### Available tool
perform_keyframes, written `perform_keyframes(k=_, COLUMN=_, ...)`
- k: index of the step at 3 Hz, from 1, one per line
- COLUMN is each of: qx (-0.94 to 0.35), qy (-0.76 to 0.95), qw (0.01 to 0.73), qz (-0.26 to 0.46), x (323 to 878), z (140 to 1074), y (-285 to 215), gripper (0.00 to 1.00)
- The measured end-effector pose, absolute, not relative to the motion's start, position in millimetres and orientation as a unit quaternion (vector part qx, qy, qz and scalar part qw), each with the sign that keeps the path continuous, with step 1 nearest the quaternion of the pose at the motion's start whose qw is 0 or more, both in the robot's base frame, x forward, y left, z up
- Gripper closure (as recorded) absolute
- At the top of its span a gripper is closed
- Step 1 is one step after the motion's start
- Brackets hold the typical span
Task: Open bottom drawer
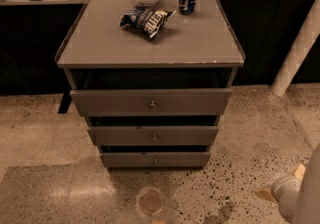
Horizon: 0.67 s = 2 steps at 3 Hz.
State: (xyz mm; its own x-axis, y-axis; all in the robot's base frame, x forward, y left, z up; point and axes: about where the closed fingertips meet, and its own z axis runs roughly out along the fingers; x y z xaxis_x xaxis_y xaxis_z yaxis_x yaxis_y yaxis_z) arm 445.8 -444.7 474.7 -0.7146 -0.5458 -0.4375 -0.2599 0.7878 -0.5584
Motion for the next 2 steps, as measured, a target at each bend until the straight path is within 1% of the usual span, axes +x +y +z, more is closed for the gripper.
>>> perform_keyframes(k=1, qx=-0.222, qy=0.902, qw=0.301, qz=-0.217, x=461.9, z=474.8, y=-440.4, gripper=0.0)
perform_keyframes(k=2, qx=-0.223, qy=0.902, qw=0.301, qz=-0.216, x=461.3, z=474.5, y=-440.3, gripper=0.0)
